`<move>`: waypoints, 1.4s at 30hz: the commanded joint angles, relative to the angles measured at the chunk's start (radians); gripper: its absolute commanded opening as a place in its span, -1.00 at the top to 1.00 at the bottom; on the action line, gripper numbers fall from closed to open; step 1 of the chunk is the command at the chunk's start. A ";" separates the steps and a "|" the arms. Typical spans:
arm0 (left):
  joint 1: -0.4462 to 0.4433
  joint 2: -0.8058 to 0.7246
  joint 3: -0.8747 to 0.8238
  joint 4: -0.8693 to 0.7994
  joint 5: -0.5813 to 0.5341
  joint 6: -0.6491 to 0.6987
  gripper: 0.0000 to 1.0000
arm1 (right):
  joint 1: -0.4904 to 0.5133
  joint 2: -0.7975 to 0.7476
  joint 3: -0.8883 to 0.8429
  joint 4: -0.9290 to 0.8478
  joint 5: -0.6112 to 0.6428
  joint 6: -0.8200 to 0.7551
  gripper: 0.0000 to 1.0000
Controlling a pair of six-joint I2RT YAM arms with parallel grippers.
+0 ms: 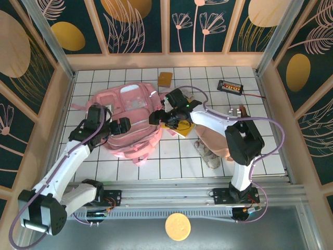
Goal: Pack the student bag
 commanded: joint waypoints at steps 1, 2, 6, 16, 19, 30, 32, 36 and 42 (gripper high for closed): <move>-0.011 -0.058 -0.053 -0.035 0.030 -0.063 -0.73 | 0.021 0.039 0.017 -0.058 0.059 0.077 -0.51; -0.020 -0.066 -0.055 -0.044 0.023 -0.051 -0.73 | 0.023 0.050 0.013 -0.062 0.065 0.093 -0.49; -0.042 -0.067 -0.042 -0.069 0.002 -0.019 -0.72 | 0.023 0.089 0.019 -0.068 0.065 0.127 -0.43; -0.092 -0.077 -0.066 -0.068 -0.027 -0.037 -0.71 | 0.016 0.186 0.060 0.000 0.094 0.198 0.01; -0.107 -0.061 -0.051 -0.091 -0.026 -0.036 -0.70 | 0.005 0.168 0.063 0.049 0.107 0.225 0.42; -0.117 -0.126 -0.128 -0.046 0.115 -0.512 -0.51 | -0.011 0.095 0.114 0.067 0.124 0.265 1.00; -0.118 -0.114 -0.114 -0.056 0.114 -0.531 -0.48 | -0.010 0.087 0.126 0.061 0.122 0.269 1.00; -0.117 -0.036 -0.089 -0.077 0.130 -0.489 -0.38 | -0.008 0.079 0.142 0.052 0.115 0.272 1.00; -0.117 0.020 -0.144 0.005 0.178 -0.486 -0.23 | 0.007 0.063 0.140 0.051 0.121 0.275 1.00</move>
